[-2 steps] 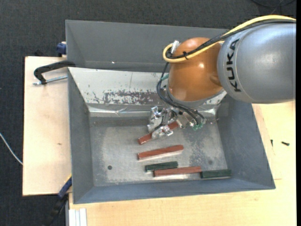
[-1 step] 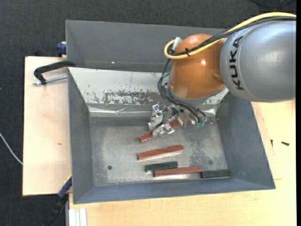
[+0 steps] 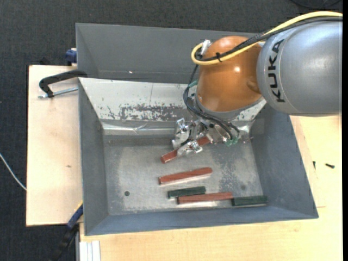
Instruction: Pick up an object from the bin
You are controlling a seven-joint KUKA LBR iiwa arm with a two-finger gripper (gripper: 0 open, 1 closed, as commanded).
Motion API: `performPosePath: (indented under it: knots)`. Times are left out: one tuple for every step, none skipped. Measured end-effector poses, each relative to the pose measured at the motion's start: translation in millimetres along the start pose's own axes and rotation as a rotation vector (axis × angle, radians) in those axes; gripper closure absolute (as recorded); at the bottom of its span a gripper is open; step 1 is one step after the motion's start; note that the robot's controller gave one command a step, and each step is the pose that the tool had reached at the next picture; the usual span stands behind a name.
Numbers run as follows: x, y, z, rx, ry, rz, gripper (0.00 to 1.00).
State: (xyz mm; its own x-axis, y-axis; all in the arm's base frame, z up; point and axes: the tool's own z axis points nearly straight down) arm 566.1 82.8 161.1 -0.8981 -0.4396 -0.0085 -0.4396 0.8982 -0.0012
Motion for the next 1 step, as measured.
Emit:
performPosePath:
  knots:
    - [-0.5, 0.0, -7.1, 0.0, 0.0, 0.0, 1.0]
